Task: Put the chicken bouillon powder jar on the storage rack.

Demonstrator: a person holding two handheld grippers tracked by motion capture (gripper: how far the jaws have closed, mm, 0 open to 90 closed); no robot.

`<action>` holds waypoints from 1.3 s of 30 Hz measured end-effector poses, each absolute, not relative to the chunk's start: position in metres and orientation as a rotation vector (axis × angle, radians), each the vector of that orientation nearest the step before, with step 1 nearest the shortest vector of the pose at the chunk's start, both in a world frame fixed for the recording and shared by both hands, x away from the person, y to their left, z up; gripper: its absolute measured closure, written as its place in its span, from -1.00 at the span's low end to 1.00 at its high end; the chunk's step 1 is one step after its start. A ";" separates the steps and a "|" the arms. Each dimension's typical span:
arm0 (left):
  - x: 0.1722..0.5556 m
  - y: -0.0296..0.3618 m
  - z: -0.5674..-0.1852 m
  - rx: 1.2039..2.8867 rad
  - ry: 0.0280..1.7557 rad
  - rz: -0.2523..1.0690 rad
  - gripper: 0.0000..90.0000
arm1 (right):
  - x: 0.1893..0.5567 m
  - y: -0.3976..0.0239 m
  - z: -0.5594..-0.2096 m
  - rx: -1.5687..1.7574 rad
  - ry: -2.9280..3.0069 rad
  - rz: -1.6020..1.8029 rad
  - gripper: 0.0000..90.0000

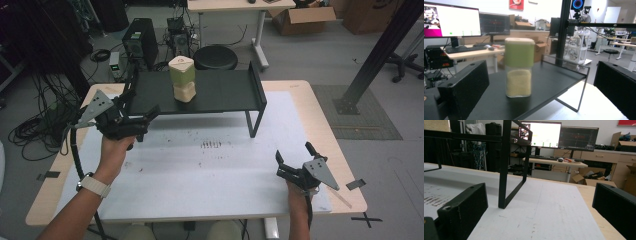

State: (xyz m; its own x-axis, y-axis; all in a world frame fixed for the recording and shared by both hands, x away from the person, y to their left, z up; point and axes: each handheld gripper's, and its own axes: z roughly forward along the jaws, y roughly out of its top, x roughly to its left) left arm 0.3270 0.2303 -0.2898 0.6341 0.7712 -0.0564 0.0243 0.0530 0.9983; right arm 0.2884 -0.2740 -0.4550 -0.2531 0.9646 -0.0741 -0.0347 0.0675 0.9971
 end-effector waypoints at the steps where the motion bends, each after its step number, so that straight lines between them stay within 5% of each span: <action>1: 0.325 0.231 -0.291 1.422 0.718 0.653 -0.99 | 0.288 -0.274 -0.455 1.003 1.408 1.352 -1.00; 39: 0.288 0.310 -0.402 1.375 0.942 0.724 -0.98 | 0.289 -0.274 -0.455 1.011 1.409 1.349 -1.00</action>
